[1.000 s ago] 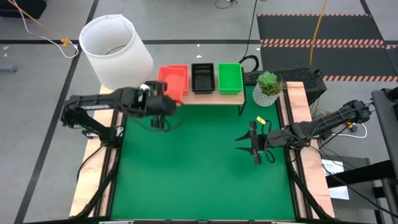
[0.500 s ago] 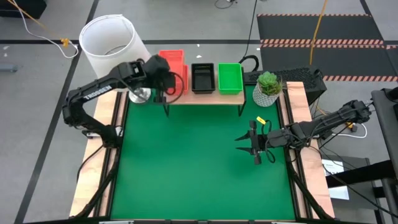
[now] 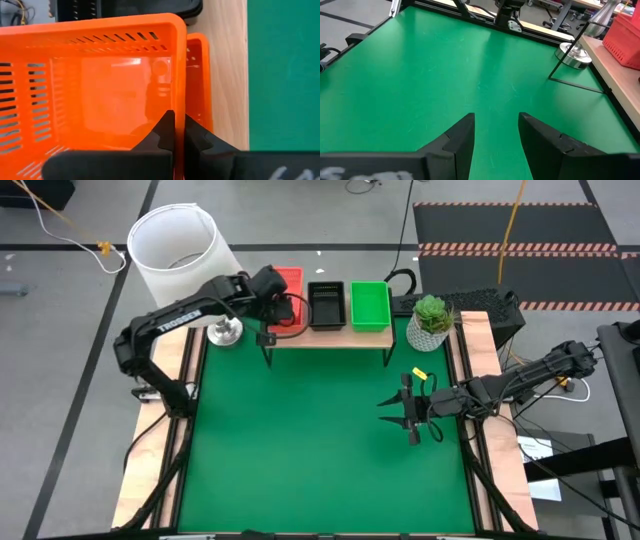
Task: Stack baskets on shelf by color
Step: Stack the orange basket into the orange basket on the shelf
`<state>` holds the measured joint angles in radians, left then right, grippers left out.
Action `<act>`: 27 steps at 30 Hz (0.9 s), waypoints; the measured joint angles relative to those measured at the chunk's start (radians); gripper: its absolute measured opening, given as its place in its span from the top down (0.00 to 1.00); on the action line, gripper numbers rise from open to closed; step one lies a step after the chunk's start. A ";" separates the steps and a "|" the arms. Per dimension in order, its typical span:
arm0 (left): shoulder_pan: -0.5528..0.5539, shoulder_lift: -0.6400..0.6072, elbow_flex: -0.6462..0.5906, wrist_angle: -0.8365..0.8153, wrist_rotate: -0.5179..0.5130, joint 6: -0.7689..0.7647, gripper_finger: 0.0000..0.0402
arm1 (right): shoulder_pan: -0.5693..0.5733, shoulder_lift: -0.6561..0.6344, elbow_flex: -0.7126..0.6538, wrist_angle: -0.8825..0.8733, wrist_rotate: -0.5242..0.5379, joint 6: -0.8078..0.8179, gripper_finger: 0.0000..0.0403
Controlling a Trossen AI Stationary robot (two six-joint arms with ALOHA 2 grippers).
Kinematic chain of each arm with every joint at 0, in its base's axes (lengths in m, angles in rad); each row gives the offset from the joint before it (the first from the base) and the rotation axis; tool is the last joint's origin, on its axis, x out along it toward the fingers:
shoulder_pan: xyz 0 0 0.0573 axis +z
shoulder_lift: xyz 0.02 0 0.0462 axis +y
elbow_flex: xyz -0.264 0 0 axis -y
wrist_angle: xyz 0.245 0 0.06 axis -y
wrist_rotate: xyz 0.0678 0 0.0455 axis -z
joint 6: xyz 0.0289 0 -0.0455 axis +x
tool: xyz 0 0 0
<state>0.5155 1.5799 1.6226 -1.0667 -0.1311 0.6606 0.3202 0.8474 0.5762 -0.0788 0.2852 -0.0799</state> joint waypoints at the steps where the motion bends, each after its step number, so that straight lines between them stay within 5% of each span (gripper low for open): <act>1: 0.000 0.004 0.000 0.000 0.000 -0.001 0.99 | 0.000 0.000 0.000 0.000 0.000 0.000 0.63; 27: -0.001 0.007 0.000 0.003 0.000 -0.085 0.92 | 0.000 0.000 0.000 -0.001 -0.001 0.007 0.63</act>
<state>0.5148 1.5867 1.6226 -1.0637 -0.1314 0.5759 0.3202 0.8474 0.5762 -0.0799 0.2844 -0.0727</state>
